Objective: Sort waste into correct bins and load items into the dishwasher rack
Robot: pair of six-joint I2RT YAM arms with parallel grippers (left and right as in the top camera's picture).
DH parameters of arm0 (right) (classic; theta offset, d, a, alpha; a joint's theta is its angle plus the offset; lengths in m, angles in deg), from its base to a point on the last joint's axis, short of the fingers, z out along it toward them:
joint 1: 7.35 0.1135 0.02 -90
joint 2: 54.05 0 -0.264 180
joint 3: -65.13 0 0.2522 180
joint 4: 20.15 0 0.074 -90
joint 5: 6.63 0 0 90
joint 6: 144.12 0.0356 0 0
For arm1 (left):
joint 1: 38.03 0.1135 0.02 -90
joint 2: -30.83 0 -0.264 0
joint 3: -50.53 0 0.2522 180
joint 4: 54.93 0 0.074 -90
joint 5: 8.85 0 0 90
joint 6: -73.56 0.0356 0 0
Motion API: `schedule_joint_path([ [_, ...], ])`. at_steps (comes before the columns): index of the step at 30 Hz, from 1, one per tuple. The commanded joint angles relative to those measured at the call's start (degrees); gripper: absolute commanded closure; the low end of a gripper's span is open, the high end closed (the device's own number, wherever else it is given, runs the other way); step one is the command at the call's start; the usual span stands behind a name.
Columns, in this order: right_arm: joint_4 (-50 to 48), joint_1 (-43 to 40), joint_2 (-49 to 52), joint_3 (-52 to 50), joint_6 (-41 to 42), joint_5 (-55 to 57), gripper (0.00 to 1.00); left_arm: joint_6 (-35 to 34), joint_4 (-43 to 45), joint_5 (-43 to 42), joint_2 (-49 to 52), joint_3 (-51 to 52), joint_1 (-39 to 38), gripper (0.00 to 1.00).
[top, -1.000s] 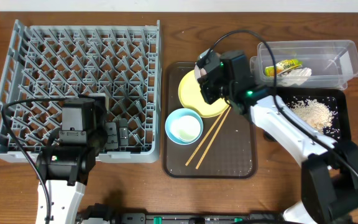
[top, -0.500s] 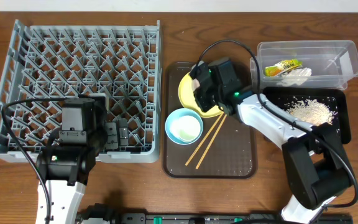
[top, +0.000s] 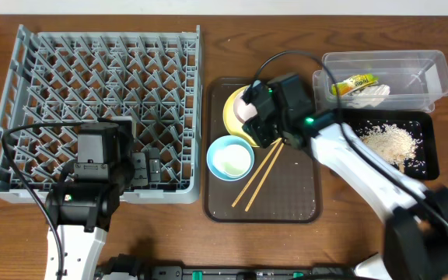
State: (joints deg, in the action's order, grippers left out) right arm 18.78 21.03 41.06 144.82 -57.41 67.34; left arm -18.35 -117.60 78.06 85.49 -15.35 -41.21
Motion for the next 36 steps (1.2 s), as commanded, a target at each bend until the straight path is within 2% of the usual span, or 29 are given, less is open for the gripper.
schedule_joint_path([
  [1, 2.3, 0.6, -4.1, 0.8, 2.4, -2.6, 0.56, -0.7, 0.3, -0.6, 0.1, -1.3, 0.0, 0.02],
  [4, 5.6, 1.2, -4.2, 0.8, 2.8, -6.7, 0.59, -0.7, 0.3, -0.6, 0.1, -1.3, 0.0, 0.02],
  [7, 8.2, 2.3, -2.8, 0.7, 5.5, -6.6, 0.67, -0.7, 0.3, -0.6, 0.1, -1.3, 0.0, 0.02],
  [15, 10.0, 5.6, 4.1, 0.7, 9.4, -3.6, 0.74, -0.7, 0.2, -0.6, 0.1, -1.3, 0.0, 0.02],
  [18, 9.9, 5.9, 5.9, 0.7, 10.6, -3.5, 0.8, -0.7, 0.2, -0.6, 0.1, -1.3, 0.0, 0.02],
  [23, 9.4, 5.9, 6.0, 0.7, 10.6, -3.5, 0.99, -0.7, 0.3, -0.6, 0.1, -1.3, 0.0, 0.02],
  [31, 9.8, 0.9, 2.2, 2.8, 13.7, -5.4, 0.99, -0.7, 0.3, -0.6, 0.1, -1.3, 0.0, 0.02],
  [36, 8.7, -8.7, -1.2, 3.8, 16.6, -16.5, 0.99, -0.8, 0.6, -1.9, 0.1, -1.3, 0.0, 0.02],
])
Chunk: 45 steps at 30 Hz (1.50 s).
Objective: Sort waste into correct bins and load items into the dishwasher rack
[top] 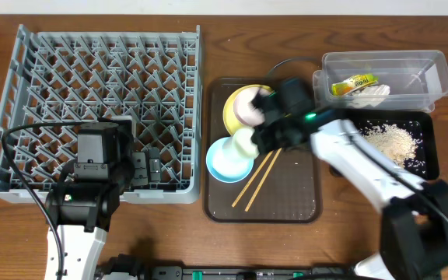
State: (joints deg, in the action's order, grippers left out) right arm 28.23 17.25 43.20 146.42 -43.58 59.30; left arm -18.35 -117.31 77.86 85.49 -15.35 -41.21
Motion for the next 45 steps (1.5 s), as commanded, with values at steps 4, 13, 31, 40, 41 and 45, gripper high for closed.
schedule_joint_path([
  [4, -0.9, -11.1, -2.8, 2.1, 2.7, -22.6, 0.99, -3.9, 3.3, -10.6, 0.4, -1.3, 0.0, 0.02],
  [13, -8.5, -12.2, -0.8, 2.1, 2.7, -47.4, 0.99, -22.9, 23.0, -49.2, 10.2, -0.7, -1.2, 0.02],
  [31, -26.8, -10.5, -0.8, 2.1, 11.8, -57.5, 0.99, -51.8, 62.8, -69.7, 22.6, -0.7, -11.5, 0.02],
  [40, -26.9, -10.1, -0.8, 2.1, 11.8, -57.5, 0.99, -52.4, 64.6, -69.3, 22.6, -0.7, -12.8, 0.05],
  [41, -26.9, -10.1, -0.8, 2.1, 11.8, -57.5, 0.99, -52.3, 64.7, -69.2, 22.6, -0.7, -12.8, 0.07],
  [45, -26.9, -10.1, -0.8, 2.1, 11.8, -57.5, 0.99, -51.7, 64.6, -68.0, 22.6, -0.7, -12.8, 0.17],
])
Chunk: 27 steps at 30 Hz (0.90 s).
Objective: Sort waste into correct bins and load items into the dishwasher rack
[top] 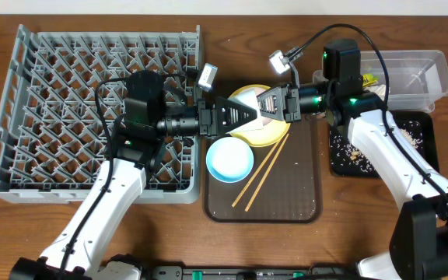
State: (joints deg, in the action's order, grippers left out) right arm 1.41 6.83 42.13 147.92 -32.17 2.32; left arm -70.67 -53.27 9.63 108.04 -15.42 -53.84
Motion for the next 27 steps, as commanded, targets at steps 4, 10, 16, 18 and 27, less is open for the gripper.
schedule_joint_path([
  [4, 0.1, 0.3, 0.2, 0.6, 0.3, -0.5, 0.99, 0.6, 0.6, 1.8, 0.1, -0.7, -0.1, 0.2],
  [10, 0.2, 0.7, 0.2, 0.6, 0.3, -0.5, 0.99, 3.3, 0.6, 2.1, 0.1, -0.7, -0.1, 0.28],
  [16, 0.2, 0.9, 0.2, 0.6, 0.3, -0.4, 0.98, 8.8, 0.5, 2.2, 0.1, -0.7, -0.1, 0.43],
  [18, 0.2, 0.9, 0.2, 0.6, 0.3, -0.4, 0.95, 11.3, 0.0, 2.6, 0.1, -0.7, -0.1, 0.49],
  [27, 2.1, 0.7, 0.2, 0.6, -2.2, 1.3, 0.9, 22.4, -8.0, 10.6, 0.0, -0.7, 0.3, 0.69],
])
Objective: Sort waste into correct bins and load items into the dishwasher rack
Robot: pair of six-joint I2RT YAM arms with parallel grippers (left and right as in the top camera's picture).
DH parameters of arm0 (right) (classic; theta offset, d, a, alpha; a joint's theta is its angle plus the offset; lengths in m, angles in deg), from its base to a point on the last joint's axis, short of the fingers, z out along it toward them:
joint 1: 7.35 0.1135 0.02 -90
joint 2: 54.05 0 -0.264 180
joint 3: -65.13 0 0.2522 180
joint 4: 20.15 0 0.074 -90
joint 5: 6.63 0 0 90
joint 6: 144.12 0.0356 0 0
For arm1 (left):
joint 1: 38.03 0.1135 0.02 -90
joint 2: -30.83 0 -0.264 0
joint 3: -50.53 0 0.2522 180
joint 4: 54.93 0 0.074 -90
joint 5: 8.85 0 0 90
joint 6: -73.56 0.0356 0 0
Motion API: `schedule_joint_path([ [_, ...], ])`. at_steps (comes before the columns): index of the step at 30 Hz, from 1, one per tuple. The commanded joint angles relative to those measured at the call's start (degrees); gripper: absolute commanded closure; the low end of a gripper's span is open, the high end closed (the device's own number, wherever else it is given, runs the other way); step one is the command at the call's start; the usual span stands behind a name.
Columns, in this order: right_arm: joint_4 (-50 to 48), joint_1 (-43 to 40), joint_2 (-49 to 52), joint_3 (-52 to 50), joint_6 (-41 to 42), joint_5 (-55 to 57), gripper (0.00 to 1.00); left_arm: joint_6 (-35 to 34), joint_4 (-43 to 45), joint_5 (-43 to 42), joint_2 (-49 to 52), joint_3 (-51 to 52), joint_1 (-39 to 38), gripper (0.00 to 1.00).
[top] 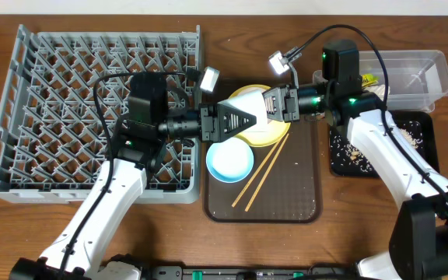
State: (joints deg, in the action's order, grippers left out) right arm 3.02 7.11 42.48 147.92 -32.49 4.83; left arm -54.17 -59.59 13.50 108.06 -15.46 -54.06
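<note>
The yellow plate (260,134) hangs tilted over the far end of the brown tray (286,204). My right gripper (271,106) is shut on its far rim. My left gripper (250,122) reaches in from the rack side with its tips at the plate's left edge; I see it side-on, so its jaw gap is hidden. A light blue bowl (229,161) and a pair of chopsticks (261,176) lie on the tray below. The grey dishwasher rack (107,30) stands at the left.
A clear bin (414,81) with a yellow wrapper and white scraps stands at the back right. In front of it a black bin (425,159) holds rice crumbs. The right arm crosses over both bins' left ends. Bare wooden table lies along the front.
My left gripper has shifted a little to the right, closer onto the plate's left edge. The right gripper and the plate have hardly moved.
First my right gripper was down at the yellow plate on the tray, with the left arm parked at the rack's front. Then the right gripper was over the blue bowl, blurred. Later it held the plate raised, with the left gripper reaching to it, and now at its edge.
</note>
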Motion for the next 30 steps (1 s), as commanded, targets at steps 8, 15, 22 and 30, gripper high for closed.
schedule_joint_path([
  [8, 15.5, -0.6, -0.1, 0.6, -7.9, 22.4, 0.97, 8.8, -3.6, 8.9, -0.2, -0.6, 5.3, 0.88],
  [15, 24.5, -0.7, -0.8, 0.7, -15.3, 29.5, 0.99, 20.7, -20.3, 22.5, -3.5, -1.4, 11.9, 0.94],
  [22, 38.4, -0.7, -6.1, 1.7, -20.7, 46.9, 0.99, 25.3, -39.0, 47.6, -9.4, -3.3, 19.3, 0.94],
  [30, 43.8, -0.7, -16.2, 2.2, -21.7, 58.7, 0.98, 25.7, -48.2, 62.0, -8.3, -3.2, 24.8, 0.94],
])
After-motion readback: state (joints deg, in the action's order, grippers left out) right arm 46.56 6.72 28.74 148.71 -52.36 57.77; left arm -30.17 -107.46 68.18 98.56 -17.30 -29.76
